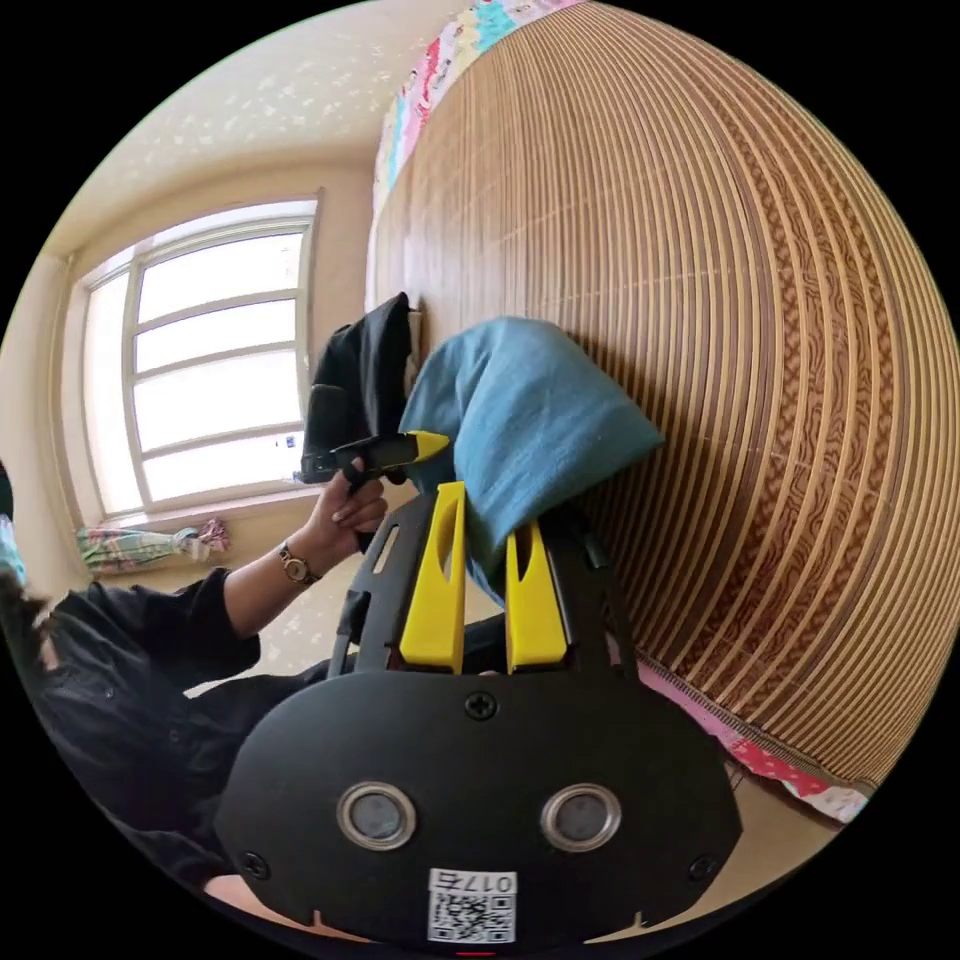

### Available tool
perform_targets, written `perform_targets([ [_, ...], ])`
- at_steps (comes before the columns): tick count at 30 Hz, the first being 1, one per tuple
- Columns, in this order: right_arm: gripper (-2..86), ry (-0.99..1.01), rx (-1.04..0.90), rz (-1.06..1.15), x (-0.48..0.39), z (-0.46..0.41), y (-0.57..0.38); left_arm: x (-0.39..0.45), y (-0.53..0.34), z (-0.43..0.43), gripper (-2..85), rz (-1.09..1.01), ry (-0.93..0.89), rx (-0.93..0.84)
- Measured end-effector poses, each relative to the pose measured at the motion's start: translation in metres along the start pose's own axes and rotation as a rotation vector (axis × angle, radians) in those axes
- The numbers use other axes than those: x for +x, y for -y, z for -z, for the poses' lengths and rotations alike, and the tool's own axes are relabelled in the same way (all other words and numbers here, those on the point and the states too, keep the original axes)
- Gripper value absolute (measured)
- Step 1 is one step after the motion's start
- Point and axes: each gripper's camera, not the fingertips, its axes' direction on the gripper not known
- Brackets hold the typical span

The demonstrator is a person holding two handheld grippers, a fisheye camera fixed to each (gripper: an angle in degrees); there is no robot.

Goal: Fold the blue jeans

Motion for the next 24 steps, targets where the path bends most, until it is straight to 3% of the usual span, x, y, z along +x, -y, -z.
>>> perform_targets([
  [6, 3.0, 0.100, 0.121, 0.258, -0.062, 0.113, -0.083, 0.124, -0.065, 0.023, 6.6, -0.266, -0.117, 0.019],
  [13, 3.1, 0.041, 0.534, 0.401, -0.092, 0.270, -0.229, 0.285, -0.093, -0.031, 6.6, -0.557, -0.277, -0.135],
  [19, 1.9, -0.307, 0.816, 0.423, -0.128, 0.369, -0.320, 0.413, -0.086, -0.125, 6.6, -0.710, -0.437, -0.339],
  [21, 1.8, -0.462, 0.848, 0.383, -0.125, 0.397, -0.320, 0.460, -0.078, -0.154, 6.7, -0.793, -0.409, -0.321],
  [24, 2.4, -0.711, 0.899, 0.136, -0.077, 0.449, -0.291, 0.517, -0.050, -0.213, 7.5, -0.828, -0.260, -0.297],
])
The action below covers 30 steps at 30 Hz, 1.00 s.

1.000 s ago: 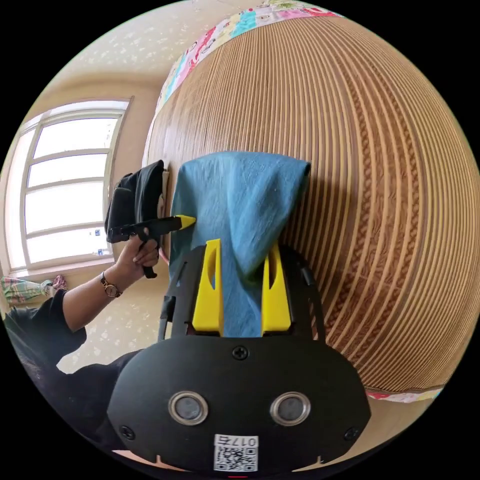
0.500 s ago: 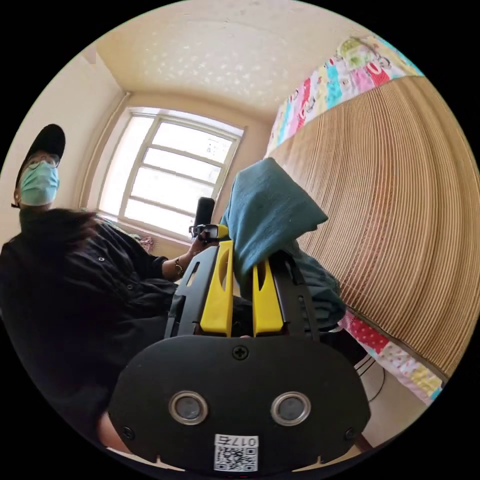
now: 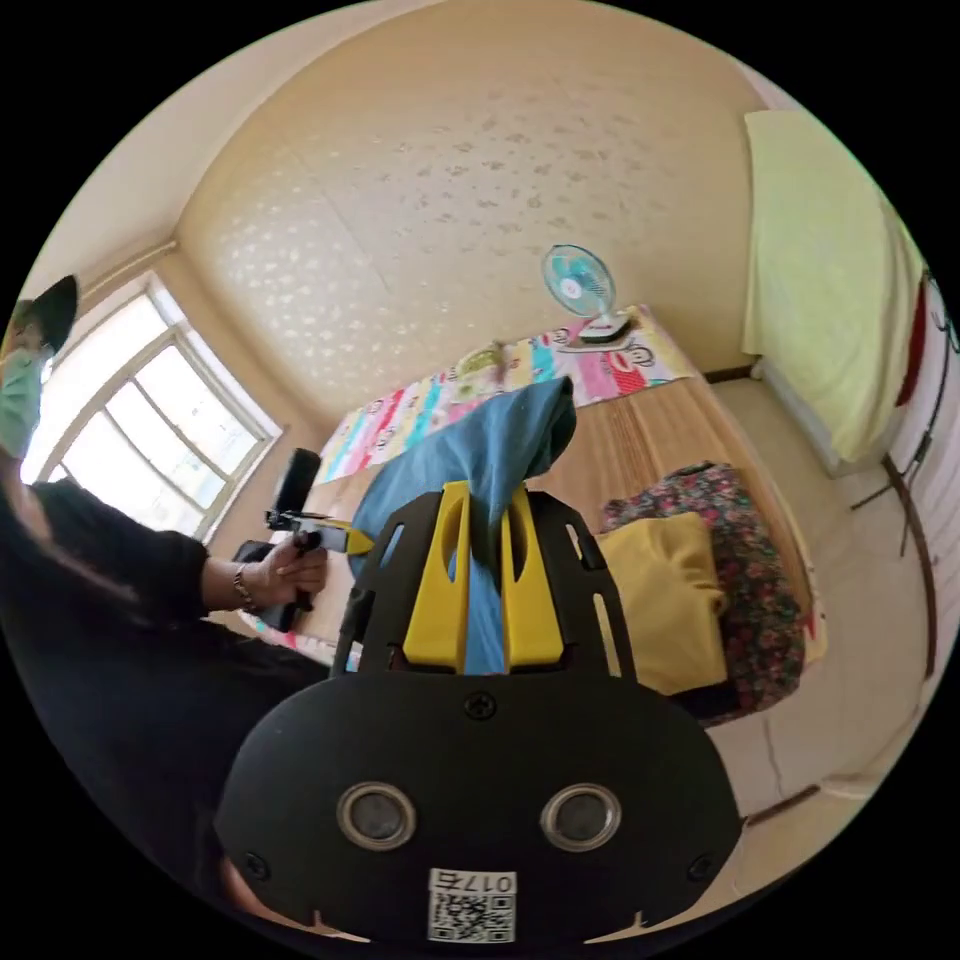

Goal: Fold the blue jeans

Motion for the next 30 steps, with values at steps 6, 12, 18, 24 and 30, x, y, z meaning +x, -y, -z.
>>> perform_targets([
  [6, 2.3, -0.318, -0.072, -0.476, 0.083, -0.089, -0.033, -0.063, 0.002, -0.055, 6.0, 0.119, 0.195, -0.309],
  [12, 0.9, -0.132, -0.174, -0.398, -0.033, -0.207, -0.156, -0.114, -0.157, 0.068, 5.6, 0.406, 0.369, -0.286],
  [18, 0.5, -0.004, -0.427, -0.203, -0.150, -0.344, -0.203, -0.097, -0.349, 0.277, 5.5, 0.874, 0.654, 0.209],
  [24, 0.5, 0.161, -0.327, 0.112, -0.267, -0.411, -0.102, -0.018, -0.511, 0.386, 7.7, 1.153, 0.771, 0.860],
  [30, 0.5, 0.376, -0.279, 0.255, -0.396, -0.446, -0.096, -0.015, -0.558, 0.437, 9.1, 1.193, 0.792, 0.931],
])
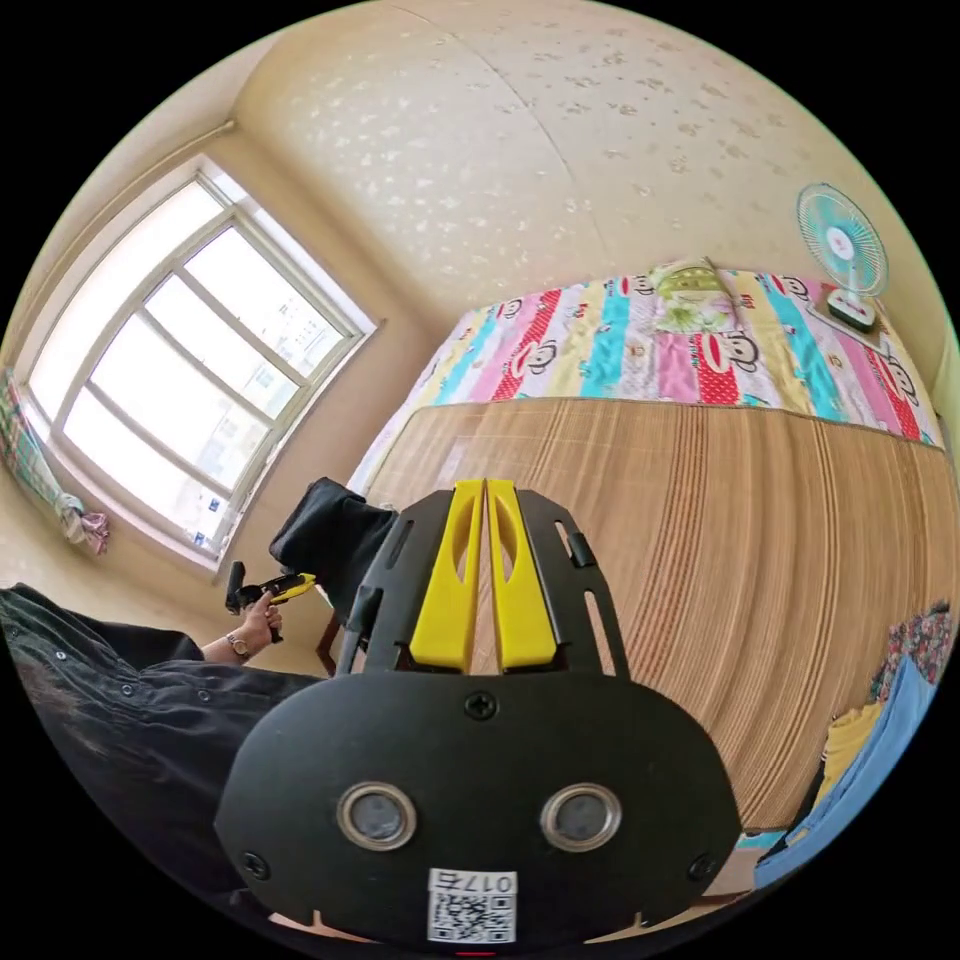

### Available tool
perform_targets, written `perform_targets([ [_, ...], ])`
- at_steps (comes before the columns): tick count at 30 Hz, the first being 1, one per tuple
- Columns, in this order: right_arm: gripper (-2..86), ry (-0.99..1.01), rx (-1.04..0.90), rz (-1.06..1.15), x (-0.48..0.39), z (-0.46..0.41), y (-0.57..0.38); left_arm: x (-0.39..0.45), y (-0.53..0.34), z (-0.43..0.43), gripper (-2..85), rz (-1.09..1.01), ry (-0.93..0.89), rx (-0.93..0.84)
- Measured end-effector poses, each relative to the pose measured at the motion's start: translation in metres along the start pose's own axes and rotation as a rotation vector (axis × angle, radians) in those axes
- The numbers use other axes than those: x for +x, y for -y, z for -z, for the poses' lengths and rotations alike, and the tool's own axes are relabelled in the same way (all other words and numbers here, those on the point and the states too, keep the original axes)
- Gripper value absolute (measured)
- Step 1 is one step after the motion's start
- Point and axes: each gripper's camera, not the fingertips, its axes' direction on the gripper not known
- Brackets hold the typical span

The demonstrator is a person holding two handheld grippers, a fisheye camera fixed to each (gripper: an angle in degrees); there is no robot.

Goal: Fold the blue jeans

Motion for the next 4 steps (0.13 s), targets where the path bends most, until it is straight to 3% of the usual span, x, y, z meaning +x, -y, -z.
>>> perform_targets([
  [4, 0.6, 0.032, -0.104, 0.032, -0.047, -0.056, -0.037, 0.020, 0.046, 0.004, 10.0, -0.139, 0.033, -0.015],
])
